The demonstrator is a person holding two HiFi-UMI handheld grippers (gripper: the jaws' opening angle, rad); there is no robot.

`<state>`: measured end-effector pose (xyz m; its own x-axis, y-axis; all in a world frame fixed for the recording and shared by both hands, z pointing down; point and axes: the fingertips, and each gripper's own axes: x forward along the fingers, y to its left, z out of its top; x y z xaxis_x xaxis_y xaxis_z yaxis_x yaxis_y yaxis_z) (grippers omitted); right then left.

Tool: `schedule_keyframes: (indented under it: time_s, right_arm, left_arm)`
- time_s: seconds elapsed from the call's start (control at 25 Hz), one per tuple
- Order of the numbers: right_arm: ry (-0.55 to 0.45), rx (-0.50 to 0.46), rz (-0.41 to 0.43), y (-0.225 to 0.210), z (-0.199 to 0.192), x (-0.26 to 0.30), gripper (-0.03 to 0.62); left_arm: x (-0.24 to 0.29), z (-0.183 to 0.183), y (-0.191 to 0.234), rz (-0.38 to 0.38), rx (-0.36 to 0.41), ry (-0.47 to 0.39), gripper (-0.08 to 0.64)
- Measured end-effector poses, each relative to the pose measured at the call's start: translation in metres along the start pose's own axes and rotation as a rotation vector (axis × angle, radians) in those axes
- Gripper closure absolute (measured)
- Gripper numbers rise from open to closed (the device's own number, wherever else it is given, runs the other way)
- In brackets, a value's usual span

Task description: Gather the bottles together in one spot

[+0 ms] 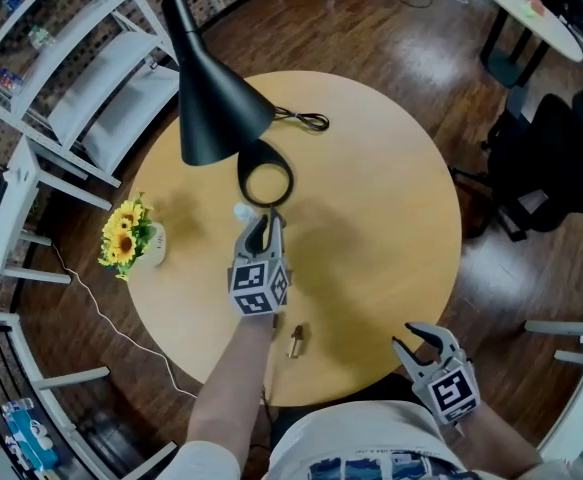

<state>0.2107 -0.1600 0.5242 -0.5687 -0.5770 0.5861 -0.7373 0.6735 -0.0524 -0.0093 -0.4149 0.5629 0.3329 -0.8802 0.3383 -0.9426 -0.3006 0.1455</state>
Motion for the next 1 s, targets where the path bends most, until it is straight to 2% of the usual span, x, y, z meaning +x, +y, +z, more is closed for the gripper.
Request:
schedule_keyframes:
  time_s: [0.2, 0.36, 0.52, 0.76, 1.0]
  right_arm:
    - [-0.05, 0.006, 0.03, 0.017, 0.015, 0.007, 0.408]
    - [-0.078, 0.019, 0.072, 0.038, 0.022, 0.015, 0.387]
    - [-0.113, -0.013, 0.089, 0.068, 0.026, 0.016, 0.379]
    - [-0.154, 0.029, 0.035, 0.13, 0.035, -0.01, 0.36]
    - [-0.193, 0.062, -0.034, 0.2, 0.032, -0.049, 0.32]
  left_arm:
    - [-0.051, 0.011, -0.006, -0.003, 0.02, -0.007, 0.512]
    - [-0.117, 0.014, -0.005, -0.011, -0.041, -0.002, 0.512]
    - [-0.195, 0.013, -0.001, -0.041, -0.098, -0.001, 0.507]
    - [-0.326, -0.011, 0.014, -0.065, -0.162, 0.037, 0.487]
    - [-0.442, -0.048, 0.019, -0.102, -0.171, 0.069, 0.453]
